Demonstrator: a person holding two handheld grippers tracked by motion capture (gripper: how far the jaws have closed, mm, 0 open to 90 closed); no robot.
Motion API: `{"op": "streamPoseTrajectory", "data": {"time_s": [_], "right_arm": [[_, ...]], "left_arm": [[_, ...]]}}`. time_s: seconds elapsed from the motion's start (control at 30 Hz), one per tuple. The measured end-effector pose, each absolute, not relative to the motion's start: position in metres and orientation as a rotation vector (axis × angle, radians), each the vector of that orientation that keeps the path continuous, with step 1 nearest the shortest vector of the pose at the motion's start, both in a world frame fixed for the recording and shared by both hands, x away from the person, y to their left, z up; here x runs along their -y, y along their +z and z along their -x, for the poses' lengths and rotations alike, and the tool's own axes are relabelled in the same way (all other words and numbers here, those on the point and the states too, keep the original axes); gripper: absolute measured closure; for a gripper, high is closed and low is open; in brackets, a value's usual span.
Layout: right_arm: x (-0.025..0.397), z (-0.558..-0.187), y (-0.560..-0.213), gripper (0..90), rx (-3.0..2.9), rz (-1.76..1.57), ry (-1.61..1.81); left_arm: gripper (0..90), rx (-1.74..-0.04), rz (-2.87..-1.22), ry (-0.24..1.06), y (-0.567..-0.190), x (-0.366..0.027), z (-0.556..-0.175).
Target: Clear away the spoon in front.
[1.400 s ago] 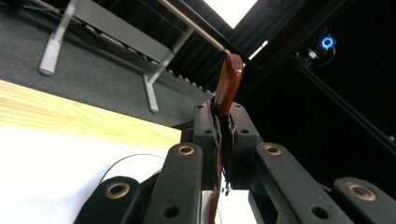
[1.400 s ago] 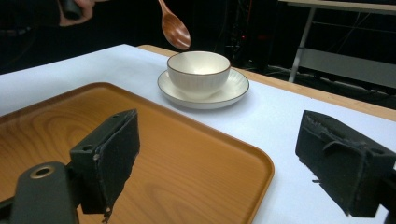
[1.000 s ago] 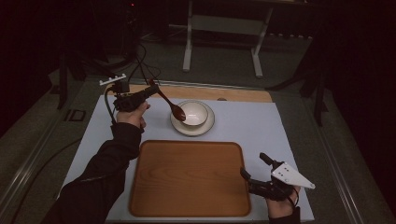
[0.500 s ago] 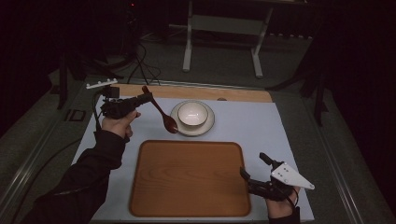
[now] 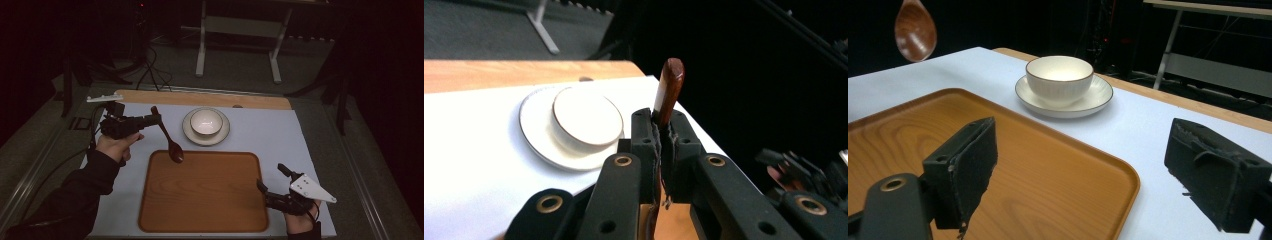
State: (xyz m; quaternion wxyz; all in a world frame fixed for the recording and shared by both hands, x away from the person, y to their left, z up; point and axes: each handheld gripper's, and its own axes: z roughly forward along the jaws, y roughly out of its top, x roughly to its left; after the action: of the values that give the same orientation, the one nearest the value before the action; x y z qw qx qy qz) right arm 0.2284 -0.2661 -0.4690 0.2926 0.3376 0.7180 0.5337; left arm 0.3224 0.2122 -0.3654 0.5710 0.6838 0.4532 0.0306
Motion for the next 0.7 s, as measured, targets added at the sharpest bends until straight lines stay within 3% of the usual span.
{"op": "streamPoseTrajectory", "data": {"time_s": [0.43,0.7], "right_arm": [[0.265,-0.228,-0.469,13.5,-1.916,-0.9,1.416],[0.265,-0.229,-0.47,13.5,-1.918,-0.903,1.415]], "left_arm": [[84.5,-1.036,-1.744,-0.012,-0.373,-0.21,-0.3],[84.5,-0.955,-1.825,-0.137,-0.391,-0.211,-0.294]]}}
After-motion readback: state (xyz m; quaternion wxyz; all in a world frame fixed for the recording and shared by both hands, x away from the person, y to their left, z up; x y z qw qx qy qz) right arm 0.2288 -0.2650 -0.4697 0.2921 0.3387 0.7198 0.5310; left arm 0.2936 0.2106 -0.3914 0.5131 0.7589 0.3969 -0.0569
